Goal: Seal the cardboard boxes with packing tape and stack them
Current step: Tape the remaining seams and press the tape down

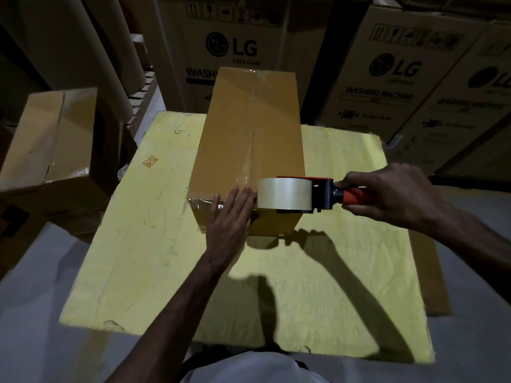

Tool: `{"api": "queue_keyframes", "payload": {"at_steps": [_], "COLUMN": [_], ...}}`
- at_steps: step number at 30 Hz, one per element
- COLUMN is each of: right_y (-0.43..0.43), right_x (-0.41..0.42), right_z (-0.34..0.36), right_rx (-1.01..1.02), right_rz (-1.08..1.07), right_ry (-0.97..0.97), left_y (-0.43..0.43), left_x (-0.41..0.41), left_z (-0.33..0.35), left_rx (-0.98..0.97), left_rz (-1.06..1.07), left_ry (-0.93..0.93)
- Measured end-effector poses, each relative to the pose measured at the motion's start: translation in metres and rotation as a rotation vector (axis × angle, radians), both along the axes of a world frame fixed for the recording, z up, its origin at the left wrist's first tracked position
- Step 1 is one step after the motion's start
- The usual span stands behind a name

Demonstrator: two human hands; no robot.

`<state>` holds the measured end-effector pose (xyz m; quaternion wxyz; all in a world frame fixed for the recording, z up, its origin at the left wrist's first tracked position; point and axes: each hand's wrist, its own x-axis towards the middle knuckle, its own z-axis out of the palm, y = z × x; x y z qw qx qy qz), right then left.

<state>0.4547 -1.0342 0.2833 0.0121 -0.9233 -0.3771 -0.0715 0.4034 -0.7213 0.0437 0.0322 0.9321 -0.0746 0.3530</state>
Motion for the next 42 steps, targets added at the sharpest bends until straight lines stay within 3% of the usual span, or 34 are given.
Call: {"api": "queue_keyframes", "payload": {"at_steps": [4, 23, 34, 39, 42], "right_y": [-0.009, -0.095, -0.088, -0.094, -0.101], "right_x": [0.001, -0.007, 0.006, 0.016, 0.025], "right_z": [-0.005, -0.008, -0.024, -0.032, -0.043], "right_rx": [0.015, 0.017, 0.029, 0.064, 0.12], "right_rz": [0.008, -0.109, -0.184, -0.152, -0.127], "right_ry": [0.013, 0.069, 0.083, 0.14, 0.239], "left_y": [0.008, 0.013, -0.022, -0.065, -0.084], "left_x": [0.005, 0.011, 0.0, 0.011, 0.016], "left_z": [-0.002, -0.004, 0.021, 0.023, 0.024], "left_rx": [0.085, 0.144, -0.031, 0.069, 0.005], "left_rz": [-0.024, 0.0, 0.047, -0.095, -0.12], "left_ry": [-0.061, -0.144, 0.045, 0.139, 0.174]}}
